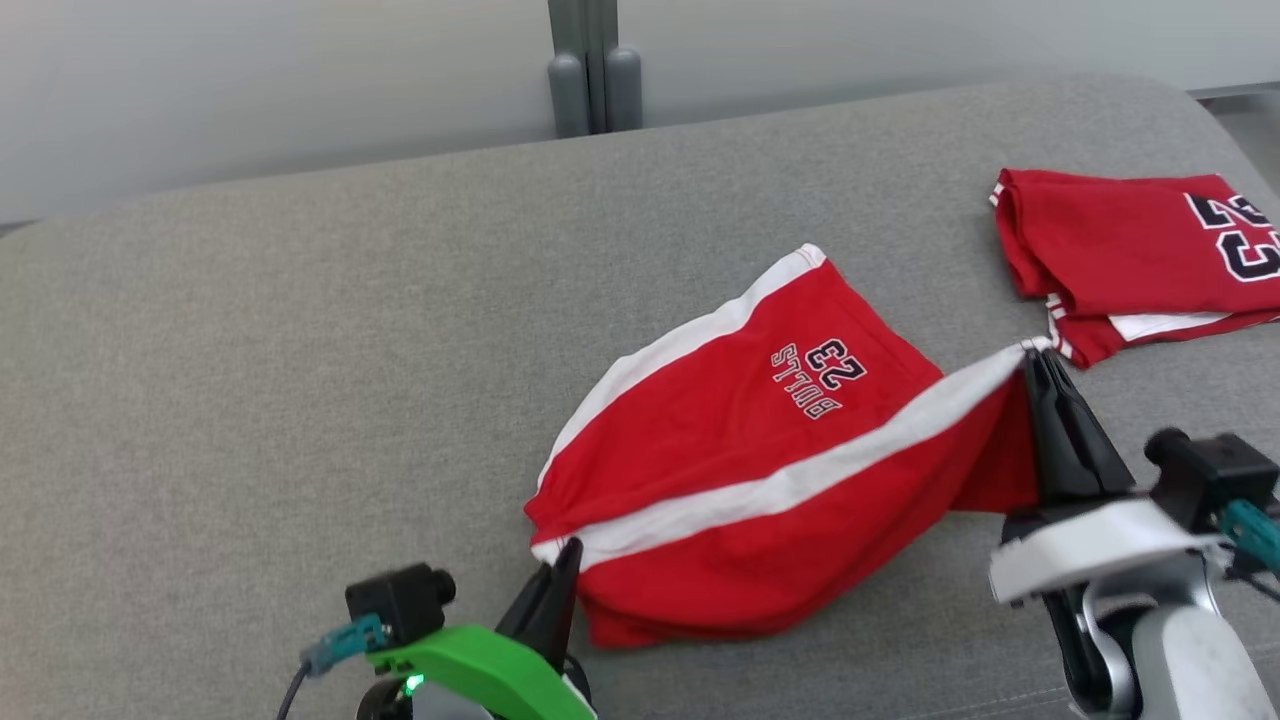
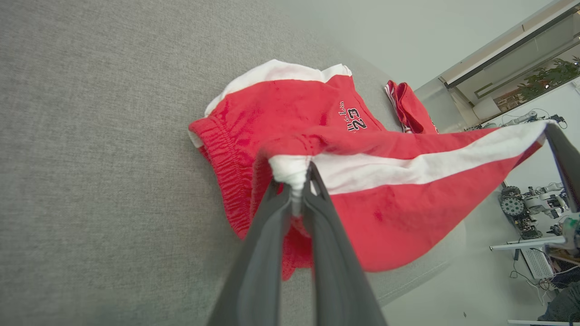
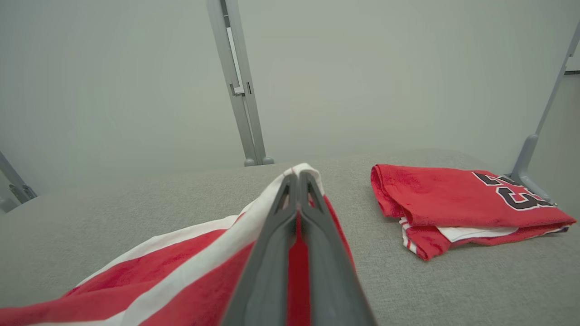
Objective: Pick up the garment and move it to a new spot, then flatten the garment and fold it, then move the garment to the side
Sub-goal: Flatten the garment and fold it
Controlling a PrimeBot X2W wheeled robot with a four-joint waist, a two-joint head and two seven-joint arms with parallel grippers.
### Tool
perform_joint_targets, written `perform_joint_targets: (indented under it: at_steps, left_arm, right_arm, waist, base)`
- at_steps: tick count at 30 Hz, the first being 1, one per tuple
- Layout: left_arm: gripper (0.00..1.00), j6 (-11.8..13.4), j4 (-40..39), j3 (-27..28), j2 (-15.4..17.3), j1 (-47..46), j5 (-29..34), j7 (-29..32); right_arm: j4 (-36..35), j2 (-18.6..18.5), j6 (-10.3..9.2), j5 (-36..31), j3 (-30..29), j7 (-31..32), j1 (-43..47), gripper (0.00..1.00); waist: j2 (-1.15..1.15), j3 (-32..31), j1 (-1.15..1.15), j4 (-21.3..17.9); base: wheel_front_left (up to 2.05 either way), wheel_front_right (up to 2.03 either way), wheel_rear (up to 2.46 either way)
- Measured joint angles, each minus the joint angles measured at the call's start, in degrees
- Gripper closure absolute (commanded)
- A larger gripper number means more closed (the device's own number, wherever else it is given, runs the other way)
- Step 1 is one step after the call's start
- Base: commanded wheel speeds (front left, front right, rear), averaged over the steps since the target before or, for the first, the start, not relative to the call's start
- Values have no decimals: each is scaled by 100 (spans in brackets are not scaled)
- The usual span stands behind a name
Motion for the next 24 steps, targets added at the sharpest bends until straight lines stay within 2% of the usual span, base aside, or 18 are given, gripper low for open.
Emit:
perform_joint_targets:
  at_steps: [5, 12, 24]
  left_arm:
    - [100, -5, 632, 178, -267, -784, -60, -31]
    - [100, -157, 1534, 272, -514, -1592, -260, -138]
    - [100, -326, 2285, 67, -647, -2275, -408, -445]
  right_arm:
    - [1084, -236, 0, -161, 108, 71, -1160, 100]
    - [2569, -675, 2, -152, 537, 167, -2534, 100]
    - [4411, -1114, 2, -42, 983, 37, -3934, 100]
  waist:
    - [0, 294, 0, 194]
    - [0, 709, 0, 490]
    - [0, 1189, 0, 864]
  base:
    - [0, 0, 0]
    - [0, 0, 0]
    - [0, 0, 0]
